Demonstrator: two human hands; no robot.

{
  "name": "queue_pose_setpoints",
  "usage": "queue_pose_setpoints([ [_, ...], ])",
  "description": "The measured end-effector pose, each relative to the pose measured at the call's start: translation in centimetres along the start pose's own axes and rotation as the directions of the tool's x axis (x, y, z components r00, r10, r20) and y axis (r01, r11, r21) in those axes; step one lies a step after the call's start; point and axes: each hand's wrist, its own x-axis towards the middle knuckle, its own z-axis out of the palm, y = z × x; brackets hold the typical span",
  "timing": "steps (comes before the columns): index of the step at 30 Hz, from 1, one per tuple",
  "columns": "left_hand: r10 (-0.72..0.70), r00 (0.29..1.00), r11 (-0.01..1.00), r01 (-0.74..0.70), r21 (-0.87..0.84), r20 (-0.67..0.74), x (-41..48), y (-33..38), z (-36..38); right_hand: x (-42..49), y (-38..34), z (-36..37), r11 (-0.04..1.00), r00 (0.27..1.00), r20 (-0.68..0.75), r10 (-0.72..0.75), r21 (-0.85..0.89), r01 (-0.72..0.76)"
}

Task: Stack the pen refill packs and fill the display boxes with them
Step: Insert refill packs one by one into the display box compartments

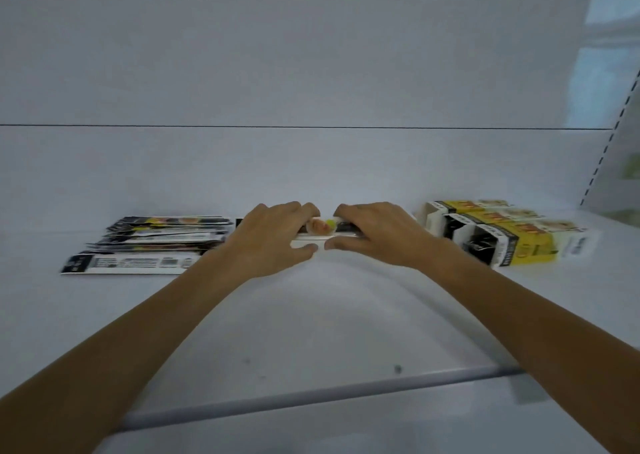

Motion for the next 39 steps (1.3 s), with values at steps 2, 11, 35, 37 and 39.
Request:
queue_pose_setpoints([
  [2,0.092,0.995,0.995,-0.090,0.048,-0.034,2.0,3.0,1.3,-2.3,4.4,-1.5,0.999,0.999,0.000,0.036,0.019,-0.036],
  [11,-0.042,0.999,0.993,0.045,-0.110,0.028,8.0,13.2,4.4,-11.0,21.2,-6.6,0.988,0.990,0.043,0.135,0.069,-0.137],
  [35,-0.327,0.918,0.884,0.381,-0.272,0.224,7.8,16.9,6.3,-18.5,28.5,-2.7,0.926,0.965,-0.079,0.250,0.312,-0.215],
  [37,-0.322,0.918,0.863,0.385,-0.325,0.232,8.5,17.6,6.2,-18.5,28.6,-2.6,0.923,0.962,-0.084,0.258,0.316,-0.220],
  [39,-0.317,0.919,0.836,0.387,-0.388,0.233,9.9,18.8,6.4,-18.5,28.5,-2.5,0.923,0.962,-0.091,0.257,0.317,-0.216],
])
